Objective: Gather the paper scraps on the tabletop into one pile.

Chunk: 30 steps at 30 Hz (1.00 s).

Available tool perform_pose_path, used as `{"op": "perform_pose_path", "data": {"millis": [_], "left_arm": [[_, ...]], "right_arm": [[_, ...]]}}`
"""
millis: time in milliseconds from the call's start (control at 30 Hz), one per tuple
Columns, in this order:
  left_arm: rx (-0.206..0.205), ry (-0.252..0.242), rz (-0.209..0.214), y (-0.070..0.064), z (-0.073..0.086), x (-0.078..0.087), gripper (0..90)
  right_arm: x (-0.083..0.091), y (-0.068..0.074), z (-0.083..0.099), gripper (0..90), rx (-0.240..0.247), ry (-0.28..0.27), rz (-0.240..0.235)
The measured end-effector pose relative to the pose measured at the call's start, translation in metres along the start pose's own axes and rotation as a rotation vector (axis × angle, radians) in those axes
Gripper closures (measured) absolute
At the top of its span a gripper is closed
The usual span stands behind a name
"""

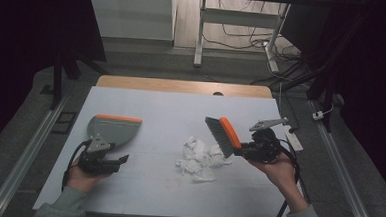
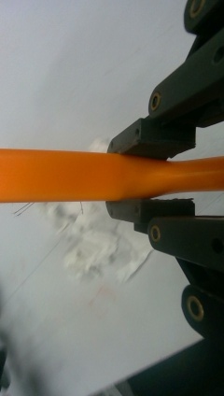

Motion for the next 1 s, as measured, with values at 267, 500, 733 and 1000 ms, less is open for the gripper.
{"op": "perform_pose_path", "data": {"millis": [267, 500, 733, 1000], "left_arm": [[-0.003, 0.0, 0.003, -0.001, -0.001, 0.0, 32.7], [-0.003, 0.002, 0.002, -0.001, 0.0, -0.001, 32.7], [-0.004, 0.001, 0.005, -0.001, 0.0, -0.001, 32.7], [-0.005, 0.002, 0.005, -0.001, 0.0, -0.001, 32.7]], "right_arm": [[-0.006, -0.042, 0.025, 71.6, -0.154, 0.18, 0.218], [-0.042, -0.036, 0.018, 71.7, -0.118, 0.258, 0.235], [-0.067, -0.003, -0.006, 71.7, -0.049, 0.249, 0.139], [-0.044, -0.004, -0.018, 71.6, -0.014, 0.087, 0.172]]}}
Point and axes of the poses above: each handheld gripper's, and its own axes: x roughly backward along the jaws, z roughly out of its underside, y roughly to its left, the point moved 6 cm from there along -x, roughly forward along the jaws, and after that the axes turned 7 degrees about -z, right-handed, at the moved point
